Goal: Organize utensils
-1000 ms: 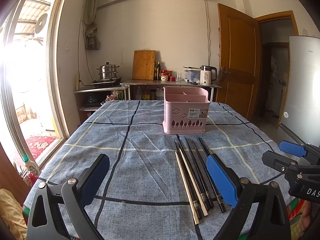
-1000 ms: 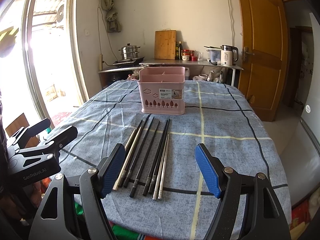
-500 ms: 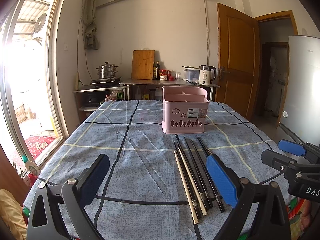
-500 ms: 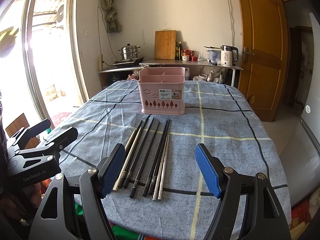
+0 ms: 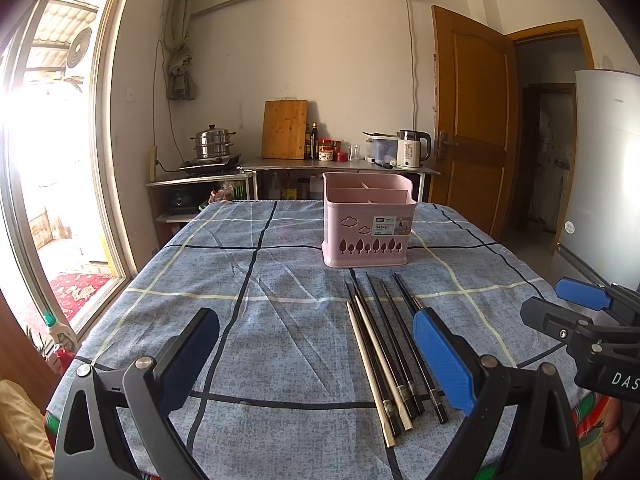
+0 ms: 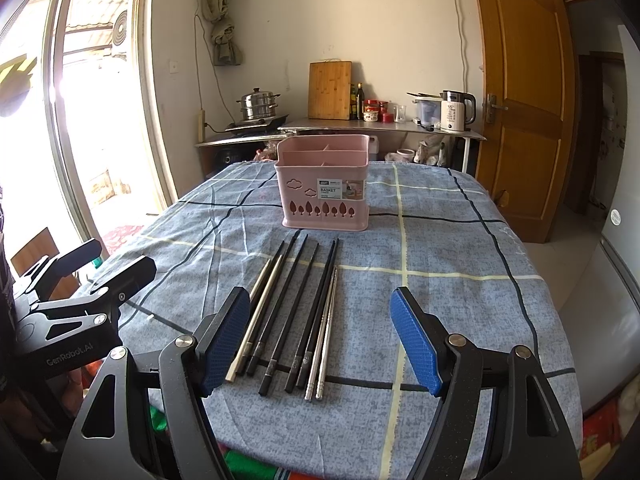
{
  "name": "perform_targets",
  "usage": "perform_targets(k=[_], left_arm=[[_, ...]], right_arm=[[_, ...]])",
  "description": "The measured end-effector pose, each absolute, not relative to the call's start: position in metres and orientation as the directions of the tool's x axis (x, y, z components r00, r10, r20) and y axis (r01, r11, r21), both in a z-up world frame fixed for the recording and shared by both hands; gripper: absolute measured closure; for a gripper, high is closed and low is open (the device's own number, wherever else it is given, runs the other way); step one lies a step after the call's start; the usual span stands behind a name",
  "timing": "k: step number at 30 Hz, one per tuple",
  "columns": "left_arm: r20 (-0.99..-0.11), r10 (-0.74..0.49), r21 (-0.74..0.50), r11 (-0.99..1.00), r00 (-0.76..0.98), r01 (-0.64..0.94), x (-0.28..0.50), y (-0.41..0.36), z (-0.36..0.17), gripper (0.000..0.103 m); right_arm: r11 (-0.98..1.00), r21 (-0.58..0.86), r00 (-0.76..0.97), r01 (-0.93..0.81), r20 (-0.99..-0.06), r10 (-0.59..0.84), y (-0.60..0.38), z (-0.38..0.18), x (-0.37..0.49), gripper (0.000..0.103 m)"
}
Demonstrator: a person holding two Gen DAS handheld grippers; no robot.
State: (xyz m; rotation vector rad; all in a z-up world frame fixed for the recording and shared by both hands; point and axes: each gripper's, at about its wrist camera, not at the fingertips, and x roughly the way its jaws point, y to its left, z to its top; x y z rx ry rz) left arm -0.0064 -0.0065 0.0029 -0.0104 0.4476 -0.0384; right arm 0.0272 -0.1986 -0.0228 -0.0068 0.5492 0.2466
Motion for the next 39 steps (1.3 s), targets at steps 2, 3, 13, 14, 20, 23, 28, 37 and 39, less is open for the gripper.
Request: perform_targets(k=[2, 3, 13, 14, 20, 23, 28, 37, 39], left_arm=[[-0.432, -0.039, -0.017, 0.999, 0.901, 0.035, -0.006, -0.007, 0.003, 0.004], [-0.432, -0.038, -0.016, 0.999, 0.901, 0.035, -0.007, -0.007, 0.003, 0.004], [-0.438, -0.038, -0.013, 0.999, 0.898, 0.036, -0.006, -0.007, 0.001, 0.004], [-0.438, -0.038, -0.013, 0.999, 0.898, 0.037, -0.006, -0.008, 0.000, 0.004], [-0.448, -0.041, -0.008, 0.999, 0.893, 0.042, -0.002, -0.009, -0.003, 0.004], [-0.453, -0.055, -0.013, 0.998, 0.890, 0.055, 0.001, -0.009, -0.006, 0.004], [-0.470, -0.103, -0.047, 0.995, 0.877, 0.092, 0.010, -0.007, -0.010, 0.006], [-0.532, -0.102, -0.042, 0.995, 0.841, 0.094, 0.048, -0.004, -0.026, 0.006], [-0.563, -0.097, -0.038, 0.995, 0.821, 0.091, 0.061, -0.003, -0.031, 0.008]], right_arm=[[0.970, 0.060, 0.824, -0.234, -0.518, 0.231, -0.198, -0.023, 0.027, 0.030], [0.970, 0.061, 0.824, -0.234, -0.517, 0.231, -0.199, -0.023, 0.027, 0.030], [0.970, 0.066, 0.823, -0.233, -0.518, 0.232, -0.200, -0.024, 0.027, 0.030], [0.970, 0.066, 0.823, -0.232, -0.518, 0.232, -0.200, -0.024, 0.026, 0.030], [0.971, 0.073, 0.820, -0.229, -0.523, 0.233, -0.201, -0.026, 0.029, 0.030], [0.971, 0.078, 0.817, -0.227, -0.527, 0.234, -0.202, -0.028, 0.031, 0.030], [0.971, 0.082, 0.810, -0.226, -0.538, 0.234, -0.203, -0.032, 0.036, 0.030], [0.971, 0.089, 0.791, -0.221, -0.566, 0.232, -0.205, -0.043, 0.061, 0.030], [0.971, 0.088, 0.783, -0.221, -0.577, 0.230, -0.205, -0.046, 0.069, 0.030]])
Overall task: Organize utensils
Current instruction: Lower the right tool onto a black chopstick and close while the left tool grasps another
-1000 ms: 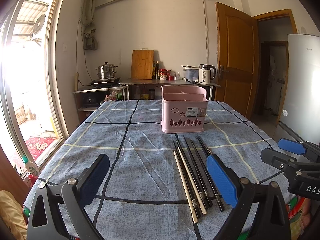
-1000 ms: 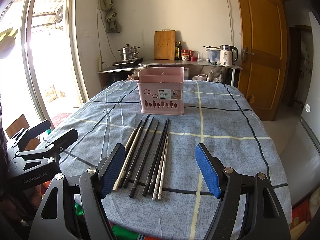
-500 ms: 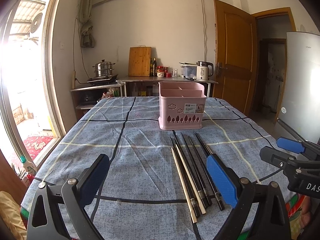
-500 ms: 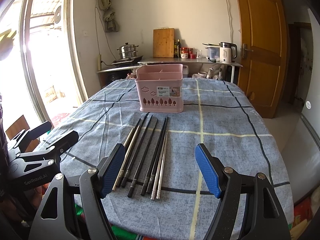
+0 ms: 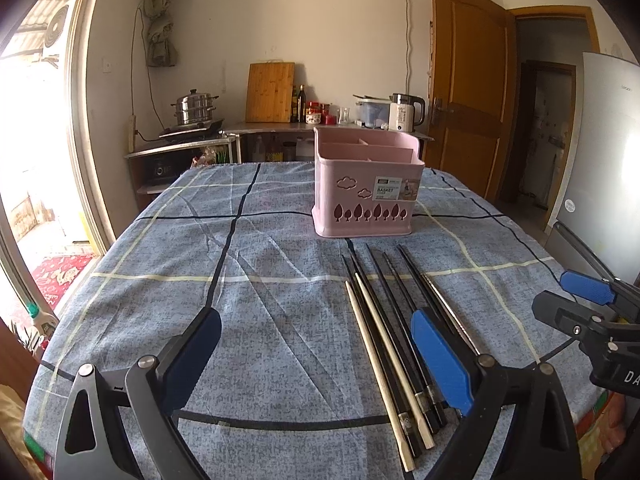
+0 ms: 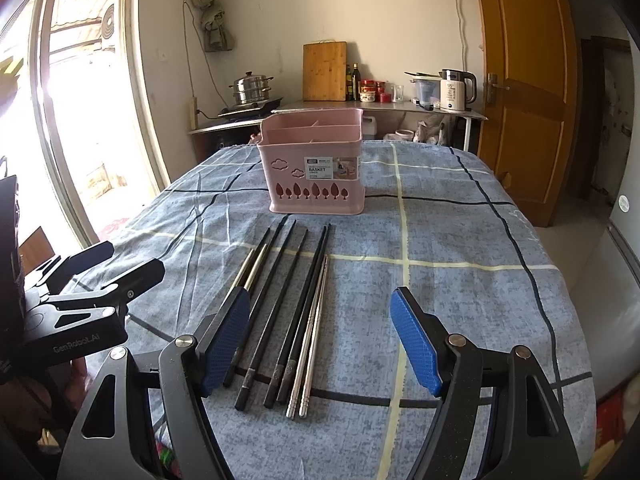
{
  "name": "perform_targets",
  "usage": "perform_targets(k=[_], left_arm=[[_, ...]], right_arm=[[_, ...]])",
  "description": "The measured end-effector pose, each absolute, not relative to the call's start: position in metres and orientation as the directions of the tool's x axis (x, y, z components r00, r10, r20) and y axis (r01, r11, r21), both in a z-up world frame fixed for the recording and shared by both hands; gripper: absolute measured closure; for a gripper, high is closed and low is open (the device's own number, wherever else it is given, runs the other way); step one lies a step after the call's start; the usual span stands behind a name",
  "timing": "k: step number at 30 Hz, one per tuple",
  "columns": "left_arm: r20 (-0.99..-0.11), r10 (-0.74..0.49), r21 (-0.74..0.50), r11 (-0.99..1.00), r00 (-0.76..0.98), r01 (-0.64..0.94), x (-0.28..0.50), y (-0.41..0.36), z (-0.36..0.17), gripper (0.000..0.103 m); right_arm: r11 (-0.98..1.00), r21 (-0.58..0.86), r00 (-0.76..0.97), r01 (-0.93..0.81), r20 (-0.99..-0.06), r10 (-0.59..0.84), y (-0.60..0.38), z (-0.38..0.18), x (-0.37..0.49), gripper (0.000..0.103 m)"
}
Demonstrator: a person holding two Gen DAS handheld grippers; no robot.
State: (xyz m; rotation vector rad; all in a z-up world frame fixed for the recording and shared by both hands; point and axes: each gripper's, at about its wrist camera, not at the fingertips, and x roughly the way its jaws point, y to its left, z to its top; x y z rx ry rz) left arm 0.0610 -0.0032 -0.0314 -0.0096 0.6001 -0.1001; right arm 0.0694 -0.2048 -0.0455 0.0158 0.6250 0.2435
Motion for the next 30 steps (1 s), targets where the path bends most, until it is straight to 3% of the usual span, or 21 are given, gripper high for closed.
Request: perform_targets(k=[9, 11, 16, 19, 30], left_arm=[[-0.700, -0.108, -0.057, 0.994, 0.706, 0.095, 0.132, 0.001, -0.052, 0.030], [-0.717, -0.133, -0.083, 0.991, 0.684, 0.105, 0.147, 0.001, -0.056, 0.038], [-0.737, -0.204, -0.153, 0.979, 0.644, 0.134, 0.183, 0.000, -0.061, 0.044], [-0.751, -0.231, -0.182, 0.973, 0.618, 0.142, 0.201, -0.002, -0.065, 0.047], [-0.803, -0.213, -0.159, 0.977, 0.556, 0.144, 0.237, -0.017, -0.090, 0.068]], right_arm=[[0.972, 0.076, 0.744, -0.224, -0.631, 0.221, -0.202, -0.057, 0.122, 0.030], [0.973, 0.074, 0.723, -0.219, -0.657, 0.213, -0.201, -0.061, 0.137, 0.036], [0.970, 0.100, 0.653, -0.222, -0.723, 0.224, -0.199, -0.077, 0.179, 0.062], [0.967, 0.125, 0.612, -0.223, -0.754, 0.239, -0.198, -0.087, 0.200, 0.072], [0.960, 0.169, 0.540, -0.223, -0.799, 0.266, -0.189, -0.112, 0.244, 0.087]])
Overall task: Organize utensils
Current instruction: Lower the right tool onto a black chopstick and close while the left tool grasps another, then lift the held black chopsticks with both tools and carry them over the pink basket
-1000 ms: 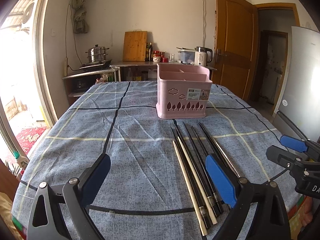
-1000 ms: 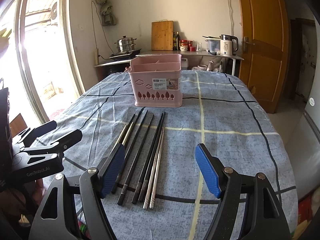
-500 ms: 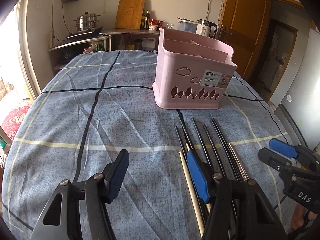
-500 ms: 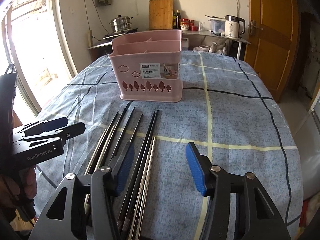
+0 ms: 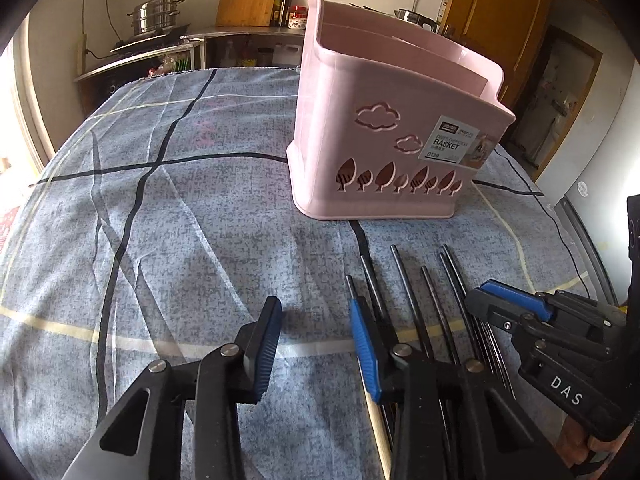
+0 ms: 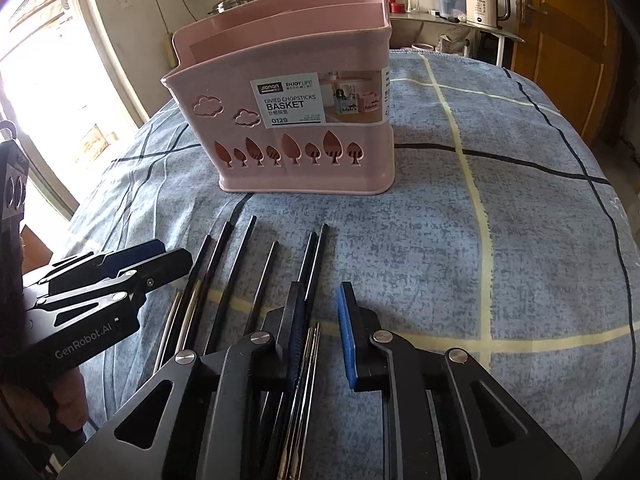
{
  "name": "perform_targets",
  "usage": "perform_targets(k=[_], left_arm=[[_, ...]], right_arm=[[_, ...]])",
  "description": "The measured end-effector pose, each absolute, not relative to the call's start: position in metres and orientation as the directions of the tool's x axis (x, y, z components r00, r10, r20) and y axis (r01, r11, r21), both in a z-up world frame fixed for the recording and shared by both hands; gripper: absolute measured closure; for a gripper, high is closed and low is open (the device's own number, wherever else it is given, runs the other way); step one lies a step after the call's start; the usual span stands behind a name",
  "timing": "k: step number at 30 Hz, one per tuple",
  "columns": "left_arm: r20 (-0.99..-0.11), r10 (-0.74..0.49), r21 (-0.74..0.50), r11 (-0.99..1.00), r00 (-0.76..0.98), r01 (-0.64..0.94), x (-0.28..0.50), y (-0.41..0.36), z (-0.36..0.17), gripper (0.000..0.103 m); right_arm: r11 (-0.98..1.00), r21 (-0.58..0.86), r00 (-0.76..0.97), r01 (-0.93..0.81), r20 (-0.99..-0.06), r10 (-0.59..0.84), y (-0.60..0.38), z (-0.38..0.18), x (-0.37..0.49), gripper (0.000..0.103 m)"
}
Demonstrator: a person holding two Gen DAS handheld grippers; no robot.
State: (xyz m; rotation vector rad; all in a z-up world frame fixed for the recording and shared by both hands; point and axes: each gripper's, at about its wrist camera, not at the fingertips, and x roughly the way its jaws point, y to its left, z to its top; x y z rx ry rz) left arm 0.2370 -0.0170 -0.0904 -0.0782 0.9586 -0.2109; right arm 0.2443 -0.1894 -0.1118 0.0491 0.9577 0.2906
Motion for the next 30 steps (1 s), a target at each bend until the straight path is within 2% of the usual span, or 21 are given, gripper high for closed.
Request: perform_targets(k=[5, 8, 10, 14, 16, 17, 19, 24, 30], left_arm=[[-0.810, -0.197, -0.136, 0.979, 0.553, 0.150, 0.242, -0.023, -0.090, 0.068], [-0.814, -0.189, -0.122, 0.980, 0.549, 0.157, 0.244, -0.028, -0.090, 0.068], [-0.818, -0.183, -0.112, 0.981, 0.545, 0.160, 0.242, -0.032, -0.090, 0.069], [-0.822, -0.162, -0.078, 0.982, 0.546, 0.174, 0.240, -0.039, -0.090, 0.069], [-0.826, -0.128, -0.034, 0.983, 0.548, 0.180, 0.240, -0.045, -0.090, 0.075], [-0.827, -0.119, -0.018, 0.982, 0.549, 0.185, 0.240, -0.049, -0.090, 0.085], [-0.832, -0.117, -0.013, 0.981, 0.543, 0.191, 0.243, -0.053, -0.090, 0.095], [-0.838, -0.113, -0.013, 0.982, 0.534, 0.187, 0.247, -0.055, -0.089, 0.096], [-0.832, -0.180, -0.094, 0.978, 0.525, 0.186, 0.248, -0.044, -0.082, 0.098]], right_arm=[[0.964, 0.137, 0.537, -0.227, -0.808, 0.242, -0.180, -0.113, 0.250, 0.087], [0.966, 0.107, 0.541, -0.234, -0.811, 0.221, -0.177, -0.113, 0.252, 0.091], [0.967, 0.107, 0.540, -0.229, -0.813, 0.218, -0.178, -0.113, 0.252, 0.095], [0.967, 0.124, 0.534, -0.222, -0.815, 0.227, -0.184, -0.112, 0.252, 0.095], [0.967, 0.122, 0.534, -0.223, -0.814, 0.226, -0.184, -0.112, 0.254, 0.095], [0.967, 0.118, 0.534, -0.224, -0.816, 0.223, -0.183, -0.112, 0.254, 0.095], [0.967, 0.121, 0.528, -0.223, -0.819, 0.224, -0.182, -0.112, 0.256, 0.096], [0.964, 0.123, 0.496, -0.235, -0.838, 0.228, -0.180, -0.111, 0.268, 0.095], [0.955, 0.184, 0.480, -0.232, -0.832, 0.277, -0.186, -0.109, 0.272, 0.096]])
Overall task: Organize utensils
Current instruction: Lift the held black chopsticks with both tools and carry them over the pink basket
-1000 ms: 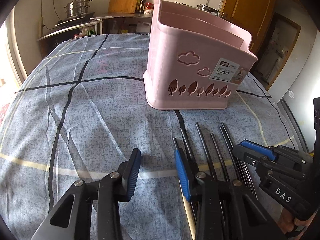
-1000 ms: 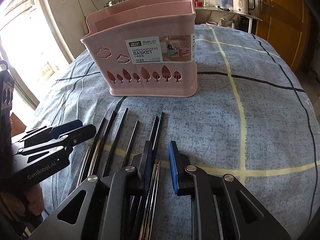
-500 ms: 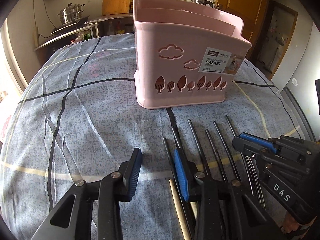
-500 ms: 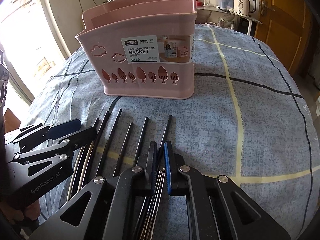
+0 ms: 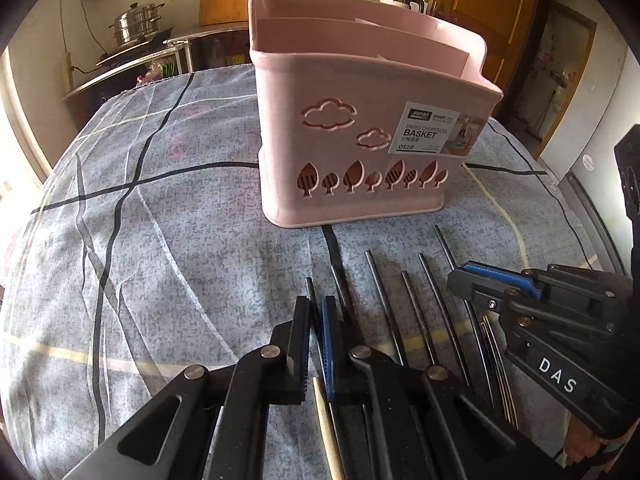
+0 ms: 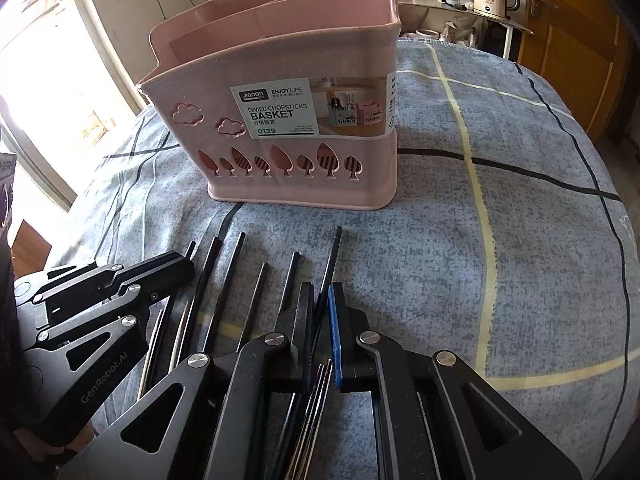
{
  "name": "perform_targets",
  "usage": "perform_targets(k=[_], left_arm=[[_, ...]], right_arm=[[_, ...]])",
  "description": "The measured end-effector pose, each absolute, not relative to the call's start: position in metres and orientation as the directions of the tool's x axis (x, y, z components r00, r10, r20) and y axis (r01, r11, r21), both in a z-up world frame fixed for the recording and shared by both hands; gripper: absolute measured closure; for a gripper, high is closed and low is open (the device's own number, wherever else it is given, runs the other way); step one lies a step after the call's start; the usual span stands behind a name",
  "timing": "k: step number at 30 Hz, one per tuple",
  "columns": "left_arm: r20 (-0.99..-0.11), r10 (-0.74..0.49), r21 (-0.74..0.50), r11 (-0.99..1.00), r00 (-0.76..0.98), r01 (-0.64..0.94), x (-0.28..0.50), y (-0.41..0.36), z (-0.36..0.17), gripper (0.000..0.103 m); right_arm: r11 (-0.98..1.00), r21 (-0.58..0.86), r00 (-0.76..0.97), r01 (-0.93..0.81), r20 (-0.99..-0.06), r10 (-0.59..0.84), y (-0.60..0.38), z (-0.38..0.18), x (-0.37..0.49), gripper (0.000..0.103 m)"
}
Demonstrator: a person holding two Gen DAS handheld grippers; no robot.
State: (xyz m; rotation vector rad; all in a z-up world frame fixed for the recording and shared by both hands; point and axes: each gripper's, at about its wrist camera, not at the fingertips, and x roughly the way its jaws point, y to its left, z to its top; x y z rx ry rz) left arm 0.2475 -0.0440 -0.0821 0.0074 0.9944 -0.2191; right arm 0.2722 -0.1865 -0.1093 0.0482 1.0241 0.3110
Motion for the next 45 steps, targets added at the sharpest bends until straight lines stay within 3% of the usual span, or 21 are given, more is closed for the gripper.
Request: perform_targets(k=[15, 31, 45], left_arm=[[-0.738, -0.321, -0.218, 0.946, 0.594, 0.240, 0.239, -0.024, -0.009, 0.099], [-0.603, -0.344, -0.172, 0.937, 0.720, 0.303, 0.207, -0.022, 0.089, 0.099], [-0.573, -0.334, -0.173, 0.942, 0.748, 0.288, 0.192, -0.012, 0.119, 0.099]], right_arm=[[0.927, 0.280, 0.548, -0.250, -0.748, 0.374, -0.202, -0.060, 0.259, 0.097], [0.919, 0.267, 0.705, -0.290, -0.589, 0.394, -0.217, 0.024, 0.228, 0.098], [0.922, 0.254, 0.762, -0.292, -0.521, 0.385, -0.227, 0.055, 0.208, 0.098]])
